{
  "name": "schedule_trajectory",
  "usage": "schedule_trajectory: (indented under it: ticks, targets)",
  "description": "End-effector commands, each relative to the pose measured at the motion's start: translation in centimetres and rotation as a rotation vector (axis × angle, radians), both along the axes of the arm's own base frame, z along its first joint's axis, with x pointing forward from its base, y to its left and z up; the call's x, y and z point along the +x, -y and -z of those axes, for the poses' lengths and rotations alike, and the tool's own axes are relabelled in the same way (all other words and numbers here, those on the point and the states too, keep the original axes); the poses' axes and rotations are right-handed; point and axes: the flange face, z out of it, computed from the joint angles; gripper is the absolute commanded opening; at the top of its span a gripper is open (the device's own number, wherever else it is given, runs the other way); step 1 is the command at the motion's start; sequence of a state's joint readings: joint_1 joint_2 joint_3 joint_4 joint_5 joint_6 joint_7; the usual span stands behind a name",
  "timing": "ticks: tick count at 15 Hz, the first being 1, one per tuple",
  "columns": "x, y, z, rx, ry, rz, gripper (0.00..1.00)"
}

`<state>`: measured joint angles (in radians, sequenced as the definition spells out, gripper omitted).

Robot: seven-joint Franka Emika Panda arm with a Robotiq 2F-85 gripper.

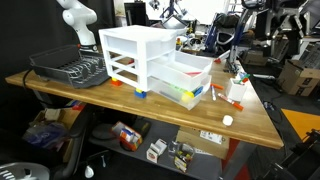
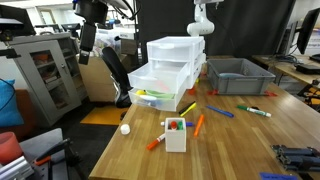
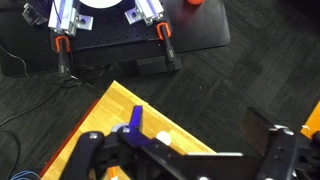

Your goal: Put the white object in the second drawer

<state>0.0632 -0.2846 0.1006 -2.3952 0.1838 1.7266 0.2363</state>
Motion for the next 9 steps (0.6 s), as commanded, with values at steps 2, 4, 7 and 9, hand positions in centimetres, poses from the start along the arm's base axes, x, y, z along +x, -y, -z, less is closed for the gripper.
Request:
schedule_trajectory:
  ticks: [2, 4, 7, 9]
  targets:
    - [-0.1, -0.4, 2.0, -0.016, -0.019, 0.017, 1.0]
    - [-0.7, -1.0, 4.8, -0.006, -0.016, 0.007, 1.0]
    - [-1.4, -2.0, 9.4, -0.019, 0.032, -0.02, 1.0]
    - [-2.1, -2.8, 11.8, -0.033, 0.066, -0.047, 1.0]
